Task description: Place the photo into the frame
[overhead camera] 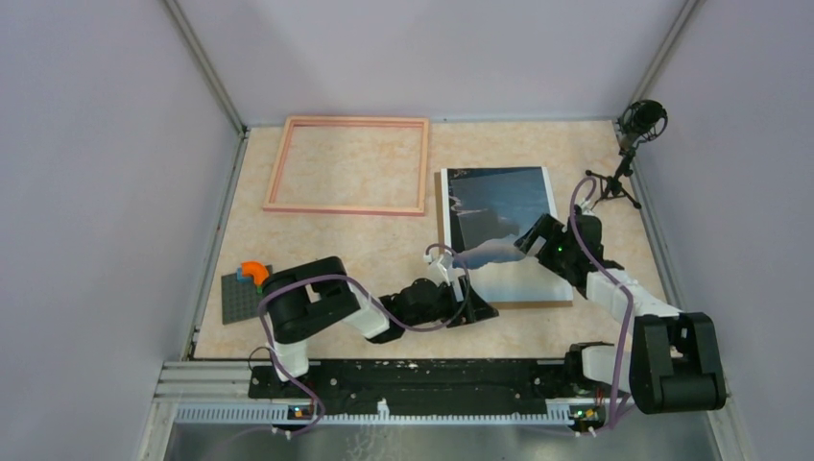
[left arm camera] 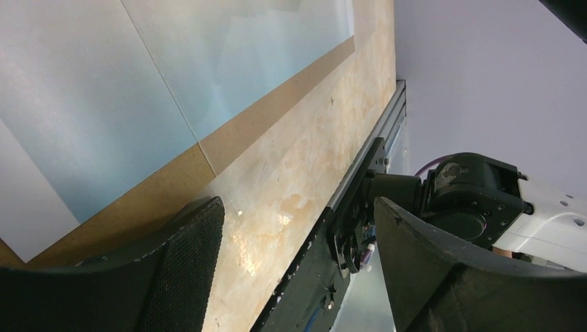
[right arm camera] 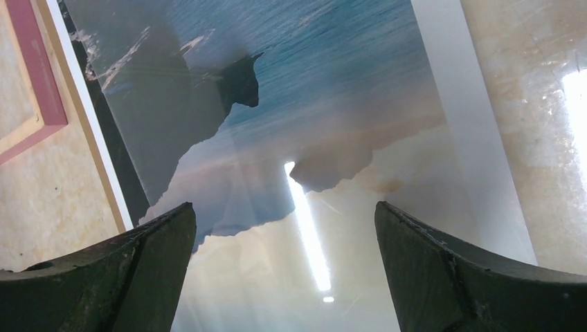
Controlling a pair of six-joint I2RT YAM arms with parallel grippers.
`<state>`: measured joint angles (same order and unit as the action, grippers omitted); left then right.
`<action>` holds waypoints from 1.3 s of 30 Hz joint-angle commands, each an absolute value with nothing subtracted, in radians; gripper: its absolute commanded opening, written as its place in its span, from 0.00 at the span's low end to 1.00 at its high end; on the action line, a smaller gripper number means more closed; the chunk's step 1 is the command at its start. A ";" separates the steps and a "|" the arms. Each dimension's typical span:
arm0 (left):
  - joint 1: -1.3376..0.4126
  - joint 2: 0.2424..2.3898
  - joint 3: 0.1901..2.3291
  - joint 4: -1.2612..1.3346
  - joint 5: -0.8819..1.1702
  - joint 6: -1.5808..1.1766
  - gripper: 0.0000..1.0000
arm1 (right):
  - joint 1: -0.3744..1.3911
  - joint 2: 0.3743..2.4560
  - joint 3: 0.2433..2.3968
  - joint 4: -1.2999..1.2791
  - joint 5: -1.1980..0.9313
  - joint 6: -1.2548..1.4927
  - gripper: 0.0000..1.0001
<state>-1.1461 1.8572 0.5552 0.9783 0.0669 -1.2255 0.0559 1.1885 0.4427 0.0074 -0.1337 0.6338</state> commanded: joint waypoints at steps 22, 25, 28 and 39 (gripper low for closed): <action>-1.073 1.937 0.642 1.156 0.156 -1.307 0.38 | 0.051 1.206 0.389 0.043 -0.187 0.656 0.99; -1.063 1.987 0.664 1.197 0.176 -1.333 0.36 | 0.051 1.200 0.390 0.039 -0.187 0.656 0.99; -1.060 1.994 0.694 1.150 0.183 -1.318 0.32 | 0.051 1.190 0.387 0.031 -0.189 0.654 0.99; -1.031 1.845 0.909 0.533 0.128 -0.920 0.00 | 0.051 1.043 0.481 -0.159 -0.097 0.582 0.99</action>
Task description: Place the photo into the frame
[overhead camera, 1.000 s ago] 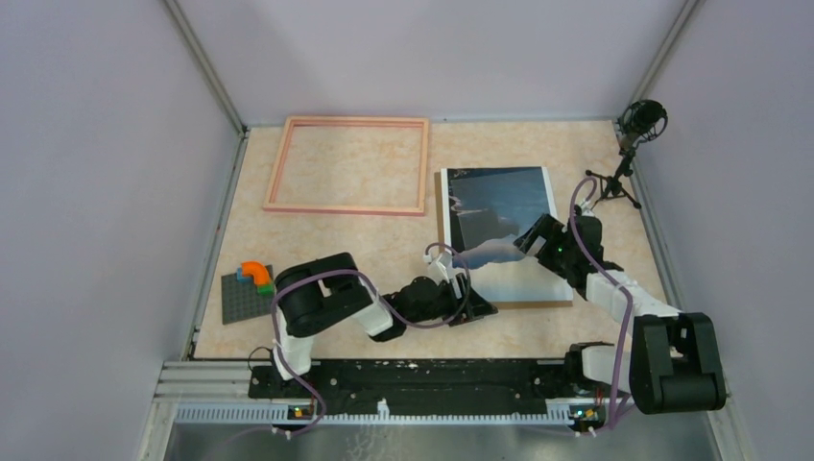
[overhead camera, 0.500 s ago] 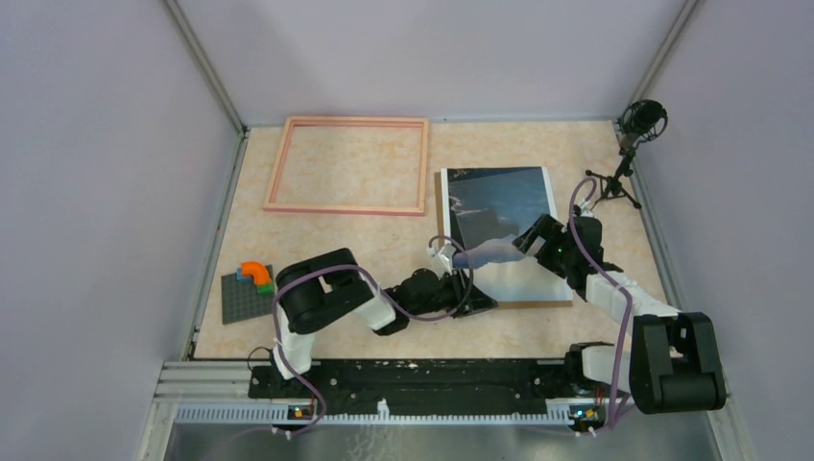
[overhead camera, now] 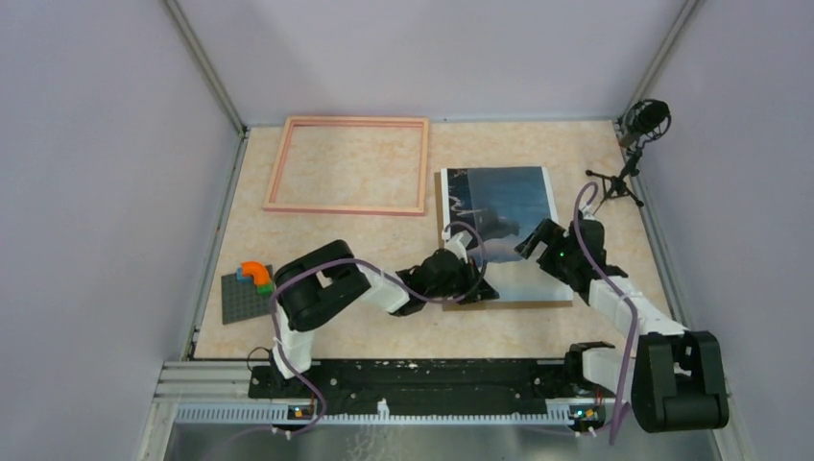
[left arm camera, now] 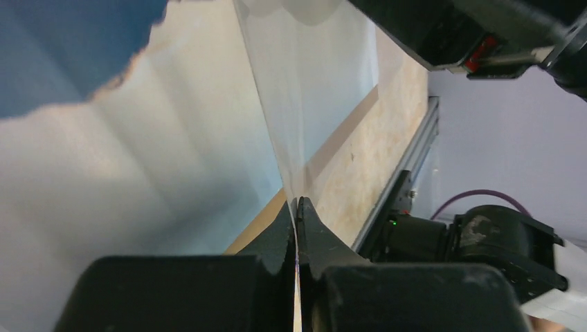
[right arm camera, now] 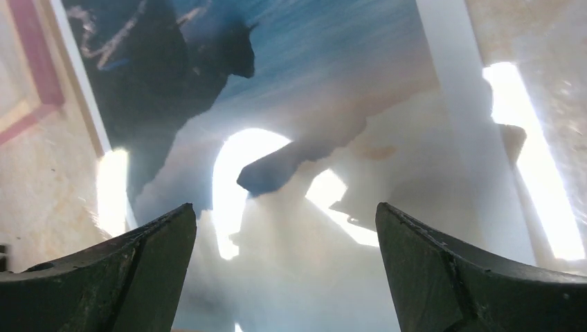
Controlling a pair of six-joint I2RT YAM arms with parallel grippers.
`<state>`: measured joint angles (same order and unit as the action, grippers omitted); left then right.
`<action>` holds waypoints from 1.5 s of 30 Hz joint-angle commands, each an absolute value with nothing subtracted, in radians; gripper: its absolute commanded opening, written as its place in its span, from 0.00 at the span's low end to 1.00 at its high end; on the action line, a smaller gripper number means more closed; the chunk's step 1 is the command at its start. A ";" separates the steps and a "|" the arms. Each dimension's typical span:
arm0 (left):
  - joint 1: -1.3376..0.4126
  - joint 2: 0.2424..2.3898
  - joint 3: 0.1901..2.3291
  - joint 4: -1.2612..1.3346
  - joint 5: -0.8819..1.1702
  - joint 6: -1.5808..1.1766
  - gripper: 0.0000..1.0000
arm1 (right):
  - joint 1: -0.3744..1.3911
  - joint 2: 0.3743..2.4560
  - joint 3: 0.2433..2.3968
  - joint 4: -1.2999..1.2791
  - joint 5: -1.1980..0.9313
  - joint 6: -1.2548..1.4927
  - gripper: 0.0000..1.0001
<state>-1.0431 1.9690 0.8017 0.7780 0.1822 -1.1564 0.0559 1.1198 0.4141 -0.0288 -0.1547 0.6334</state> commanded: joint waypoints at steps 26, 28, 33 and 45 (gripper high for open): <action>-0.383 1.091 0.585 0.076 0.033 -0.974 0.00 | 0.306 1.159 0.764 -0.219 -0.257 0.659 0.99; -0.358 1.010 0.482 0.151 0.022 -1.075 0.00 | 0.369 1.185 0.726 -0.142 -0.266 0.737 0.99; -0.334 0.896 0.362 0.212 0.026 -1.190 0.00 | 0.431 1.251 0.648 0.031 -0.291 0.830 0.99; -0.319 0.948 0.133 0.640 0.241 -1.578 0.00 | 0.646 1.154 0.386 0.205 -0.037 1.309 0.99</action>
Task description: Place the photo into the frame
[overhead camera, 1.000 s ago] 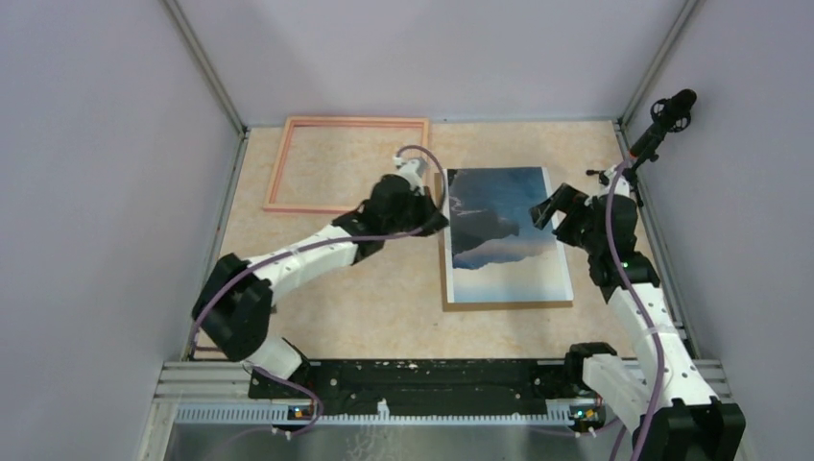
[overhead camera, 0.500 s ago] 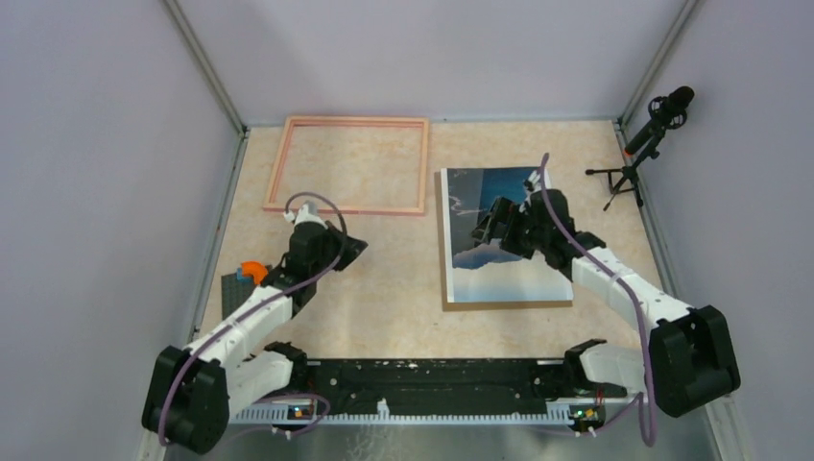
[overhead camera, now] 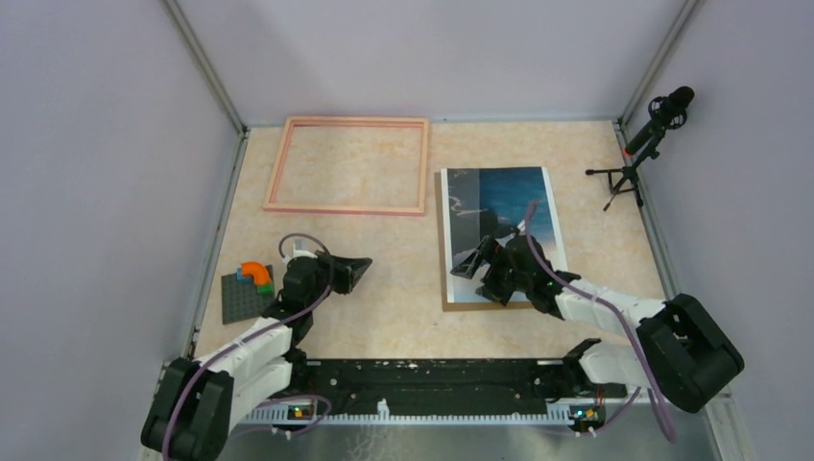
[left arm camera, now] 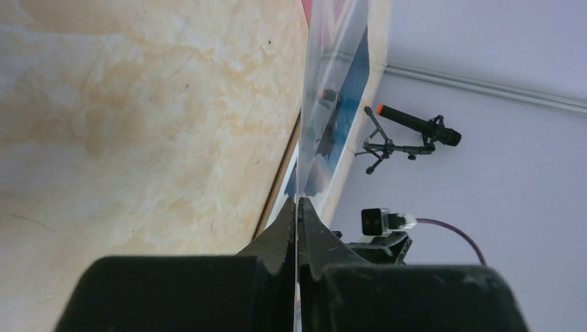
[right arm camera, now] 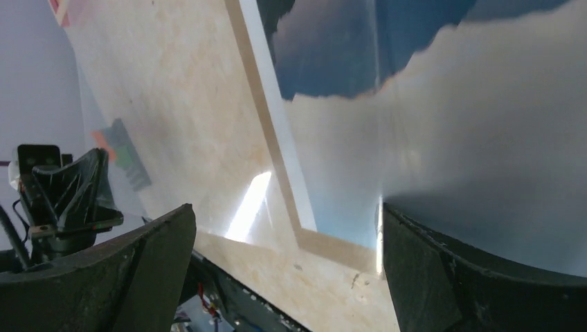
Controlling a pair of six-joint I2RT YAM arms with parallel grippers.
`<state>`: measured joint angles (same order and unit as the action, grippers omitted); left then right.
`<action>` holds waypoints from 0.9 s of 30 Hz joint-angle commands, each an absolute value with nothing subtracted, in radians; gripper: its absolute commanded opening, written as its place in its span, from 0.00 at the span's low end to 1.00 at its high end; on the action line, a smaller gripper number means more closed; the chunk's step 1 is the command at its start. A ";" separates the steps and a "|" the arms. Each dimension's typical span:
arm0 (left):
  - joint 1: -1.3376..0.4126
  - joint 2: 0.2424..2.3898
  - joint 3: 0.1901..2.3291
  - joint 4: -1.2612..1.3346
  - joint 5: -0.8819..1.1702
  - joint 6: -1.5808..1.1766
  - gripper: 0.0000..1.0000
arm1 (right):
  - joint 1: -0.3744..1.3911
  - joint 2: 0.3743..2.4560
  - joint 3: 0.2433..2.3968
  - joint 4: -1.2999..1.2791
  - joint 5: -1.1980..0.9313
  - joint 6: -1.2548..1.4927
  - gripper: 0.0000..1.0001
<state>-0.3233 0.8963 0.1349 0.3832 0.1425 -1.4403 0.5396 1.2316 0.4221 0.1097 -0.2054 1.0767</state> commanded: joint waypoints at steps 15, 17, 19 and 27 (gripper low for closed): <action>-0.318 1.095 0.130 0.850 0.385 -1.639 0.00 | 0.894 1.020 0.280 0.226 0.308 1.632 0.99; -0.317 1.078 0.132 0.820 0.376 -1.620 0.00 | 0.893 0.953 0.229 0.219 0.338 1.649 0.99; -0.314 1.056 0.126 0.804 0.358 -1.598 0.00 | 0.893 0.871 0.197 0.194 0.364 1.634 0.99; -0.291 0.927 0.121 0.656 0.274 -1.531 0.00 | 0.893 0.619 0.226 -0.089 0.423 1.454 0.99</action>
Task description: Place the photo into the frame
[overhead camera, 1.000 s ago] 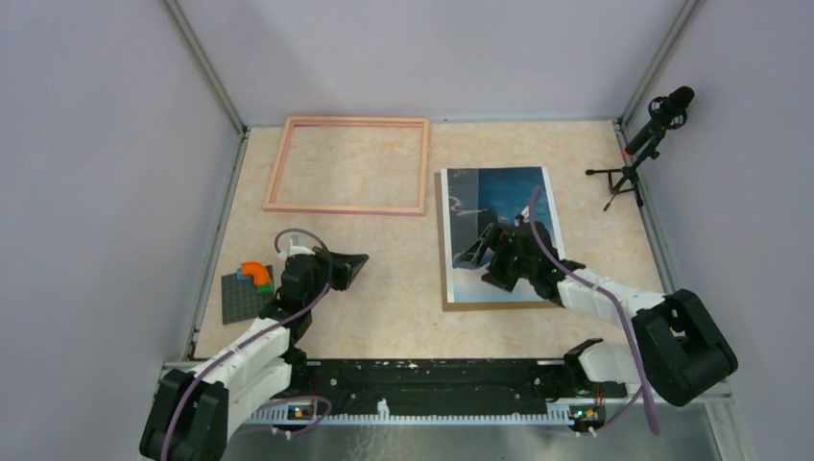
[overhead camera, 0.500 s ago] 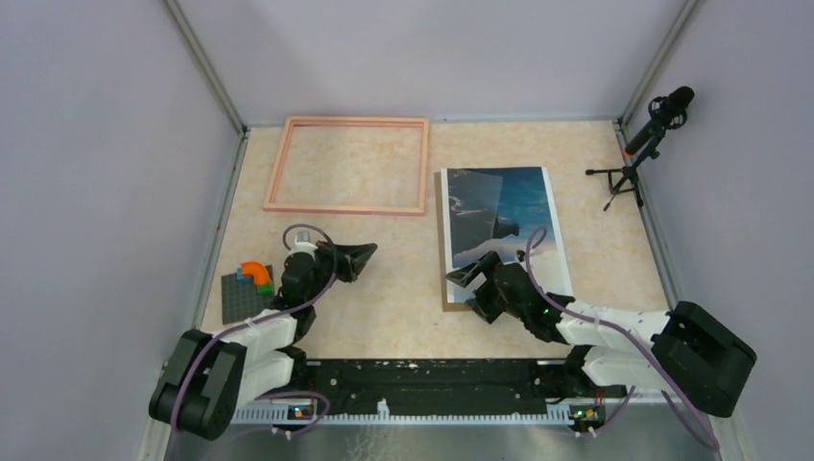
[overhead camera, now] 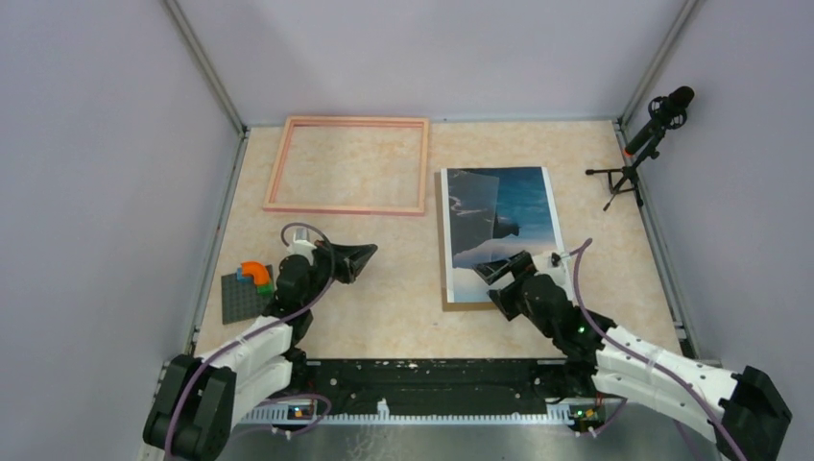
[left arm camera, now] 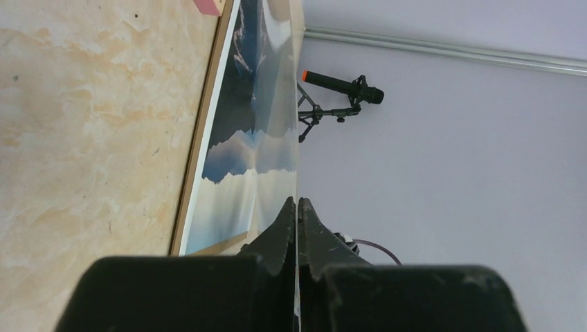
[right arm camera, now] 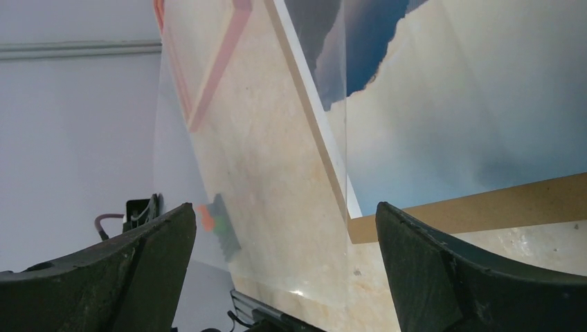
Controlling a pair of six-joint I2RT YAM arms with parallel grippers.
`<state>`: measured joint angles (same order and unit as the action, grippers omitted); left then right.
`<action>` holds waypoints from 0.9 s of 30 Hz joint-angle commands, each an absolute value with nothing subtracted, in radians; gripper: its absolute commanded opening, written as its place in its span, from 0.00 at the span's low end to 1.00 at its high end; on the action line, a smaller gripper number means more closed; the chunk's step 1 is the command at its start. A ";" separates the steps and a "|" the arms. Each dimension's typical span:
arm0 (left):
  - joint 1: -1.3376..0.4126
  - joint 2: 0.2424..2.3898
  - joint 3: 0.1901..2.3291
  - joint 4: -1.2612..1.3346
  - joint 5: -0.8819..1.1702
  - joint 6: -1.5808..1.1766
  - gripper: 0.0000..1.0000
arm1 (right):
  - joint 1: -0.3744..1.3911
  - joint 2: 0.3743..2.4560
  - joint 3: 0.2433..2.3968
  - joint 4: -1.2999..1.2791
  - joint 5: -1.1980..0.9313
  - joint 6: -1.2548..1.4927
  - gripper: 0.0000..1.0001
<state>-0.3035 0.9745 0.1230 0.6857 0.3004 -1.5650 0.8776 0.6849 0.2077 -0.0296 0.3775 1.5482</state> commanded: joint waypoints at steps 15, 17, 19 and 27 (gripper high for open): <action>-0.247 1.066 0.173 0.817 0.407 -1.642 0.00 | 1.023 0.886 0.354 0.077 0.423 1.625 0.99; -0.247 1.062 0.177 0.810 0.412 -1.638 0.00 | 1.033 0.902 0.326 0.155 0.447 1.688 0.99; -0.247 1.058 0.179 0.808 0.410 -1.638 0.00 | 1.064 0.917 0.293 0.229 0.506 1.764 0.95; -0.247 1.041 0.197 0.760 0.427 -1.626 0.00 | 1.154 0.957 0.252 0.330 0.769 1.918 0.65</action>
